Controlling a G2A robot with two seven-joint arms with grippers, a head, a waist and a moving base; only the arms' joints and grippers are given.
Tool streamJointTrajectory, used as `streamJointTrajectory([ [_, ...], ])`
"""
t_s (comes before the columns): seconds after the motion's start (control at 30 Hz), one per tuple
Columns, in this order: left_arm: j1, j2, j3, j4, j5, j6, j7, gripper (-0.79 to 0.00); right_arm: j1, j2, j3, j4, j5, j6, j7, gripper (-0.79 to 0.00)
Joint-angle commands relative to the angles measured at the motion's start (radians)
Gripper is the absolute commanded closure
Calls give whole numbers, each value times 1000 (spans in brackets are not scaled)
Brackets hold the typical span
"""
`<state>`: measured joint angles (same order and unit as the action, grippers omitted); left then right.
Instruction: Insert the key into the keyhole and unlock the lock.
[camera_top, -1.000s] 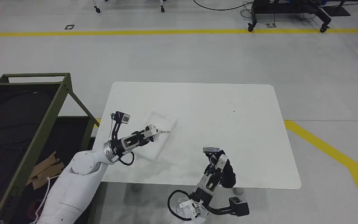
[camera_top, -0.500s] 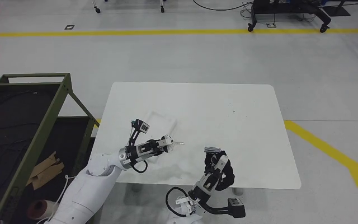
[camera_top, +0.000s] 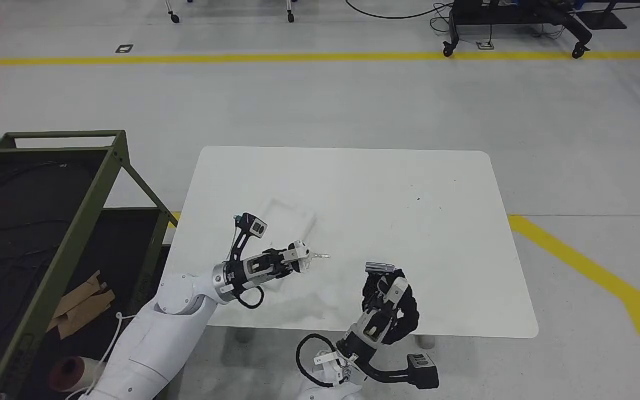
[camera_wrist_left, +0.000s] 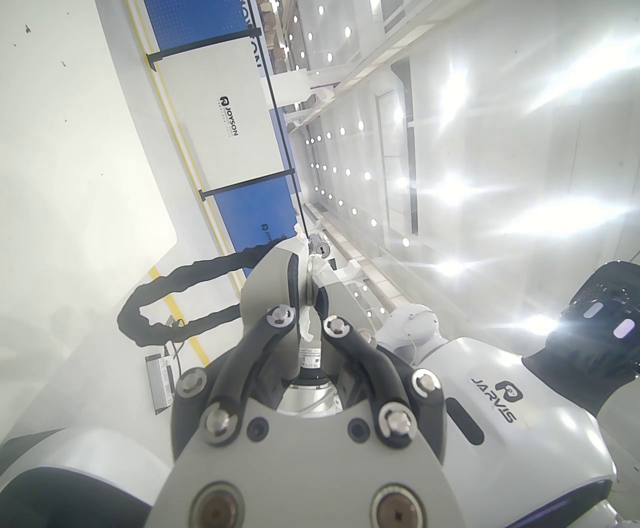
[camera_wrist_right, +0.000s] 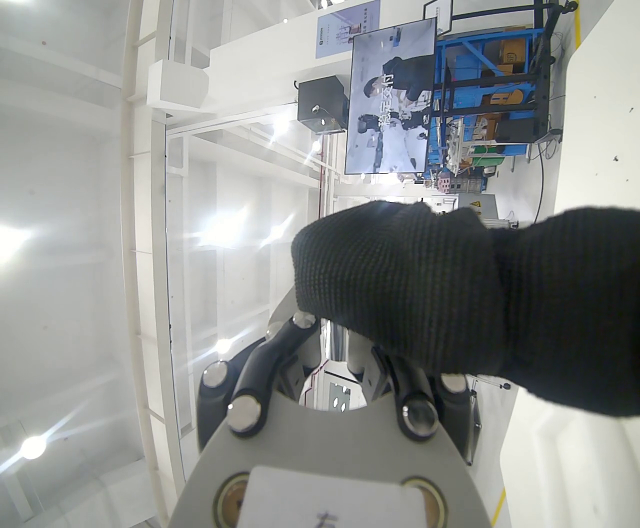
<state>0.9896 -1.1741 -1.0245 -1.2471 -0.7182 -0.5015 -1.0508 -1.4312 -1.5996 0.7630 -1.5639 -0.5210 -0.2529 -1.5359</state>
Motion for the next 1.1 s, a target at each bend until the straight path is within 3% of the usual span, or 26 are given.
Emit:
streamJointTrajectory([
  [0.0, 3, 0, 0, -2, -2, 4, 7, 0, 0, 0, 0, 0, 0, 0, 0, 0],
  [0.23, 50, -9, 29, -109, 56, 79, 131, 0, -14, -1, 34, -7, -87, 4, 8, 0],
  [0.43, 79, -11, 31, -158, 74, 105, 155, 0, -19, -10, 47, 32, -161, 15, 11, 0],
  [1.07, 120, -15, 1, -185, 74, 68, 132, 0, -13, -49, 68, 105, -208, 36, 32, 0],
])
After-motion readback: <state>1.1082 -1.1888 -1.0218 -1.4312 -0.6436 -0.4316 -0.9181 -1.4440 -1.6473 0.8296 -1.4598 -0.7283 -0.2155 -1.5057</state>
